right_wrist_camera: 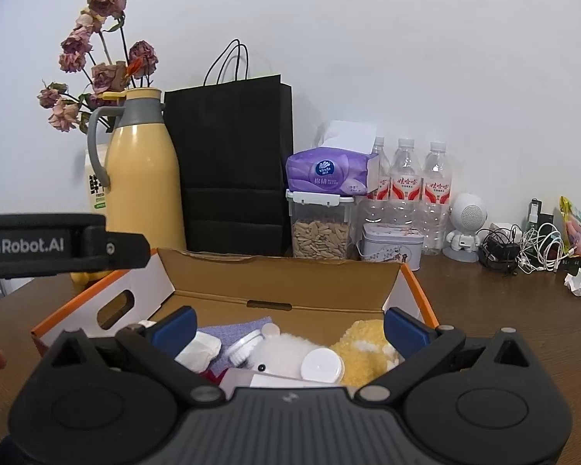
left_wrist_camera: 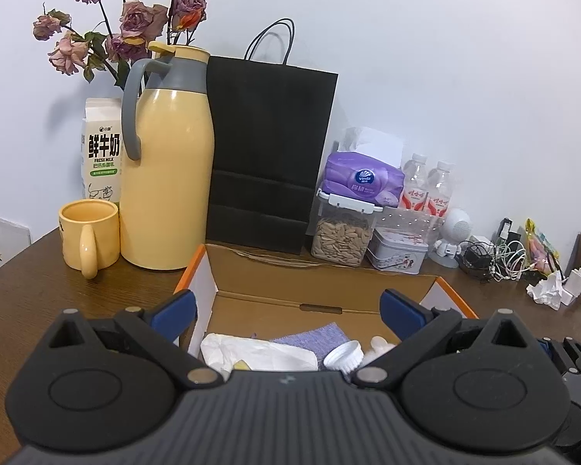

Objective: Organize objects
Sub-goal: 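Move both tools back toward the remaining caps and cable on the table, then grasp the braided cable with right tool while left tool grasps a white cap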

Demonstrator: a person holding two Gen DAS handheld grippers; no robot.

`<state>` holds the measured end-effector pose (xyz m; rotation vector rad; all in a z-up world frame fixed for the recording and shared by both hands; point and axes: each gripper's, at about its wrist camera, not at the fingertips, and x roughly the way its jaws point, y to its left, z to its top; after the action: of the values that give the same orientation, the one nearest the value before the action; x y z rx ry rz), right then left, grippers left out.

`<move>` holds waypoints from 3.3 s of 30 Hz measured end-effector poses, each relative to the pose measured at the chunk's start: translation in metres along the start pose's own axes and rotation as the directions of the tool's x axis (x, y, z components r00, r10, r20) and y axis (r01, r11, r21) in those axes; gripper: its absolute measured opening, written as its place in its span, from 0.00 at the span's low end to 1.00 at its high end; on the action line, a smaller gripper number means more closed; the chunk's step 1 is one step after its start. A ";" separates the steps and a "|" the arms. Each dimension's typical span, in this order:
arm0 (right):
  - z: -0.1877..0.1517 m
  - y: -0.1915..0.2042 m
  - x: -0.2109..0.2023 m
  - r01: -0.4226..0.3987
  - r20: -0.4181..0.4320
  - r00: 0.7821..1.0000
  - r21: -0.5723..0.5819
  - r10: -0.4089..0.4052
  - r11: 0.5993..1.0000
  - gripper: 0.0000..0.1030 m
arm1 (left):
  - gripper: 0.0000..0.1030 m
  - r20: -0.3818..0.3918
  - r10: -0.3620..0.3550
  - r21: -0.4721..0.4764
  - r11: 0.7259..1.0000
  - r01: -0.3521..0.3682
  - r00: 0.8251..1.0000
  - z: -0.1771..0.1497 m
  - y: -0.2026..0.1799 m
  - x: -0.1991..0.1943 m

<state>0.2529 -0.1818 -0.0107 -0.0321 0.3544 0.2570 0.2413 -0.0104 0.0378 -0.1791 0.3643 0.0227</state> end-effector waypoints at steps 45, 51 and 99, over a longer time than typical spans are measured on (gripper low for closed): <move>-0.082 -0.005 -0.045 -0.157 -0.325 0.937 -0.061 0.129 0.986 1.00 | 1.00 -0.138 0.004 0.081 0.997 0.007 0.990 -0.072 0.047 -0.060; -0.081 -0.004 -0.033 -0.153 -0.347 0.929 -0.050 0.127 0.987 1.00 | 1.00 -0.145 0.006 0.069 0.998 0.004 0.989 -0.073 0.050 -0.059; -0.060 -0.026 -0.070 -0.090 -0.048 0.995 -0.009 0.089 0.996 0.90 | 1.00 -0.283 0.049 0.076 0.997 -0.029 0.958 -0.072 0.041 -0.032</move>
<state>0.1753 -0.2283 -0.0431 -0.0334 0.4023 0.3472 0.1839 0.0169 -0.0243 -0.1046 0.6556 0.0226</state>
